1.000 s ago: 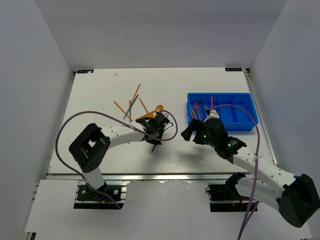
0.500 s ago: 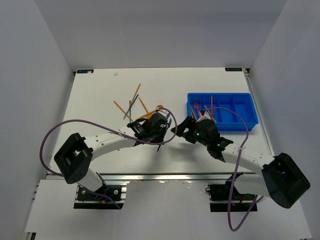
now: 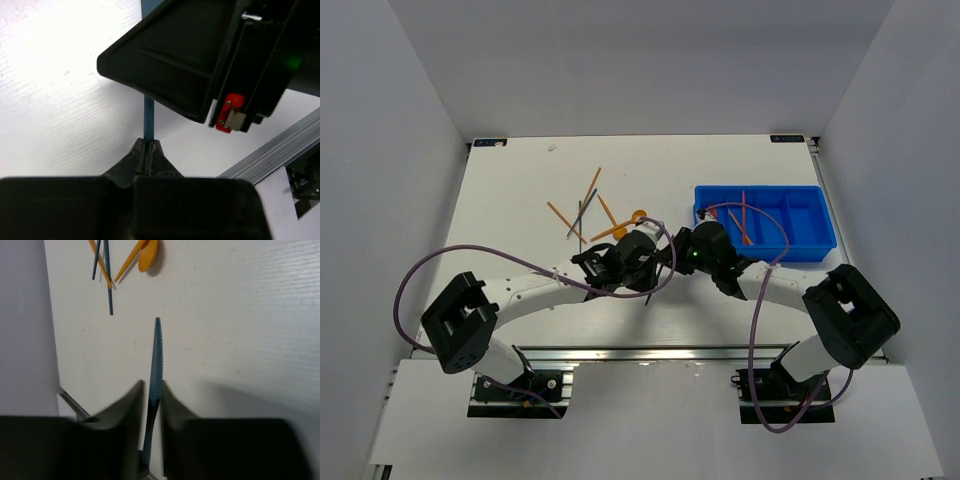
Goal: Sort the eating utensils into containers
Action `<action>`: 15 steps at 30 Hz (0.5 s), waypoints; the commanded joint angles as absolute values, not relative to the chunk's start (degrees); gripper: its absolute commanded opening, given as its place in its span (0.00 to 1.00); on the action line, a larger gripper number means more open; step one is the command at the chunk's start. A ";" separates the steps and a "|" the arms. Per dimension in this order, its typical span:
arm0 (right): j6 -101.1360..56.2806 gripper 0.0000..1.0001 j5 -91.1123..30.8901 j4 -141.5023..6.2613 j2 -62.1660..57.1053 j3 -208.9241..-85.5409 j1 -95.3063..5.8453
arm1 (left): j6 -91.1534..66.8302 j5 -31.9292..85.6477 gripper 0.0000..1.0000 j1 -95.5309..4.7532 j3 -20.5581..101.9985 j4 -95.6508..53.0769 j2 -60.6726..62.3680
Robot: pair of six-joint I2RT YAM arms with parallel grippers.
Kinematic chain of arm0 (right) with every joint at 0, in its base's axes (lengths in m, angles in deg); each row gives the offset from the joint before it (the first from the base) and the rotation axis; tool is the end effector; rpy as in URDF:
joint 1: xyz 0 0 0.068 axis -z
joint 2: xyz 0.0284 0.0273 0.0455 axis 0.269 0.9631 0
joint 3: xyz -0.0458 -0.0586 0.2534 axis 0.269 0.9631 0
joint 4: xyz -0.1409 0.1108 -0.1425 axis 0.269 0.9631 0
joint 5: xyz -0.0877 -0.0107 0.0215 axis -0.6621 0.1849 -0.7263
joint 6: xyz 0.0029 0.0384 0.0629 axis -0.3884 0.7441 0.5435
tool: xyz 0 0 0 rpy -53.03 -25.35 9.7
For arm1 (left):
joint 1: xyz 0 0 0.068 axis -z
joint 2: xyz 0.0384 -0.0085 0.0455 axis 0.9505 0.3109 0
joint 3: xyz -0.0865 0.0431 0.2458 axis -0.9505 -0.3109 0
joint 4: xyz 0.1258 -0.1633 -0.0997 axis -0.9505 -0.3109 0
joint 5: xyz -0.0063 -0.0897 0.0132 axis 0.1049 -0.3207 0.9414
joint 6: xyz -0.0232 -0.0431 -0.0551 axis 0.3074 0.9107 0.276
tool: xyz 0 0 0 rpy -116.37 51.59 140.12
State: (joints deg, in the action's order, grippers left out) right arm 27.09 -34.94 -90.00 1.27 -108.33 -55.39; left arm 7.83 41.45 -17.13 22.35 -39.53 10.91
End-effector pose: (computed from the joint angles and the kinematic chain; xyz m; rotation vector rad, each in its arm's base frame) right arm 0.2312 0.1967 0.1908 0.2853 2.1963 1.0583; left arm 0.1792 -0.2419 0.2084 0.4459 2.4361 -0.5536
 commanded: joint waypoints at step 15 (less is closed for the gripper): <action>-24.55 0.00 -51.02 -60.22 -1.88 -134.87 -41.02 | 4.83 60.52 0.98 -16.78 21.21 -53.71 -12.85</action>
